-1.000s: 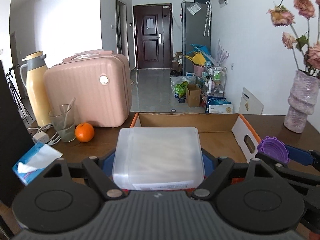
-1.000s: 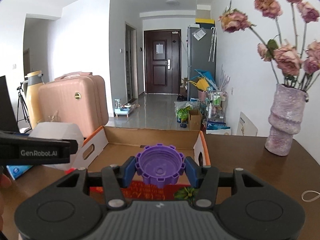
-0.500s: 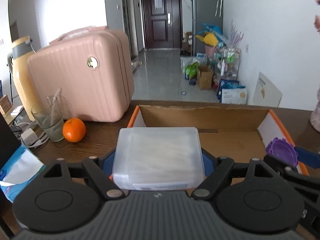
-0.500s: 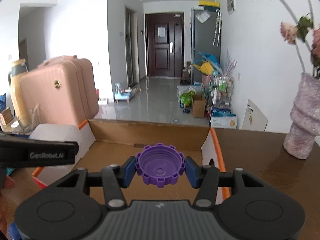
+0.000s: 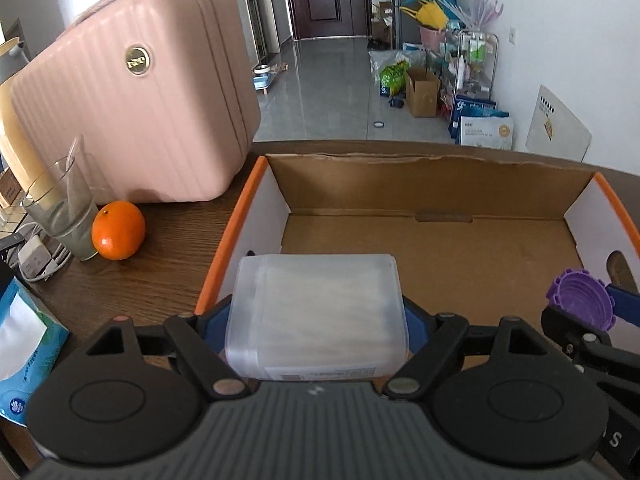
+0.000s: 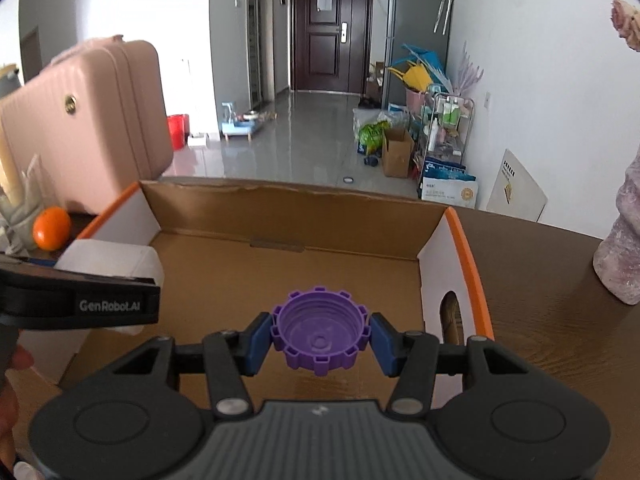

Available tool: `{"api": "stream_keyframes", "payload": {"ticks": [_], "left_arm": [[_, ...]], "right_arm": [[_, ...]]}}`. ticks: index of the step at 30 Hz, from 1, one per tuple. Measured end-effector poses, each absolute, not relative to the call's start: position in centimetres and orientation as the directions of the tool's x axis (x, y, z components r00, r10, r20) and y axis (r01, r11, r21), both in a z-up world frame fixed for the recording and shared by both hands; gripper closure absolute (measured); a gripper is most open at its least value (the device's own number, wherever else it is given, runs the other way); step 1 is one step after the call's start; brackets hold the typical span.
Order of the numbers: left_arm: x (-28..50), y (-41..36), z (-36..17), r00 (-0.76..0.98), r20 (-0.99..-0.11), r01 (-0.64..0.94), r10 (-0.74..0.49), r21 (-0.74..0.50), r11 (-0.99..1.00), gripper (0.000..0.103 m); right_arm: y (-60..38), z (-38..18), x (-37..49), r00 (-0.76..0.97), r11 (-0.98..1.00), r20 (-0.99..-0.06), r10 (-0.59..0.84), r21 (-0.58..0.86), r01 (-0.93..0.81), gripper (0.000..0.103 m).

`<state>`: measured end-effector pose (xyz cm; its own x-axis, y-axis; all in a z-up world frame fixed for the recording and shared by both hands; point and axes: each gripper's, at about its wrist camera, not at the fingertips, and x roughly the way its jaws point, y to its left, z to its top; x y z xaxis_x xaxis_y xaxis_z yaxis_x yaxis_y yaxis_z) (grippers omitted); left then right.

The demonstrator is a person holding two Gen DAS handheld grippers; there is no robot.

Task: Organize rigid objects
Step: 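Carry the white box and purple cap over the red cardboard box with both tools, then open the right tool to drop the purple cap while the left tool releases the white box inside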

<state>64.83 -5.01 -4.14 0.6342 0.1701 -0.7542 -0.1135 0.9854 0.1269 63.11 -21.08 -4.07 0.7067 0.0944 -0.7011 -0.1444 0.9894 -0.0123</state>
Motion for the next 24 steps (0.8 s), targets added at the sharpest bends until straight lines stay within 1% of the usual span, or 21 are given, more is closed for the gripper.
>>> {"api": "stream_keyframes", "payload": {"ticks": [6,10,19,21,23,24], "left_arm": [[65.2,-5.4,-5.1,0.604,-0.781,-0.092,0.162,0.133,0.987,0.02],[65.6,-5.5,-5.8,0.588,-0.789,-0.091,0.18,0.156,0.984,0.02],[65.8,-5.6,-6.1,0.585,-0.795,-0.068,0.16,0.149,0.987,0.019],[65.6,-5.8,-6.0,0.594,-0.788,-0.065,0.164,0.156,0.986,0.017],[65.4,-5.9,-5.7,0.602,-0.782,-0.064,0.161,0.154,0.986,0.011],[65.2,-5.9,-5.5,0.608,-0.777,-0.066,0.163,0.156,0.986,0.008]], "right_arm": [[-20.4,-5.6,63.9,0.671,0.989,-0.738,0.072,-0.037,-0.146,0.051],[-20.2,-6.1,63.9,0.654,0.988,-0.754,0.07,-0.039,-0.15,0.051],[-20.0,-6.5,64.0,0.646,0.987,-0.762,0.056,-0.054,-0.149,0.05],[-19.9,-6.5,63.9,0.648,0.987,-0.76,0.055,-0.057,-0.151,0.046],[-19.9,-6.5,63.8,0.649,0.986,-0.759,0.052,-0.063,-0.152,0.041],[-20.0,-6.4,63.6,0.651,0.986,-0.757,0.051,-0.065,-0.152,0.04]]}}
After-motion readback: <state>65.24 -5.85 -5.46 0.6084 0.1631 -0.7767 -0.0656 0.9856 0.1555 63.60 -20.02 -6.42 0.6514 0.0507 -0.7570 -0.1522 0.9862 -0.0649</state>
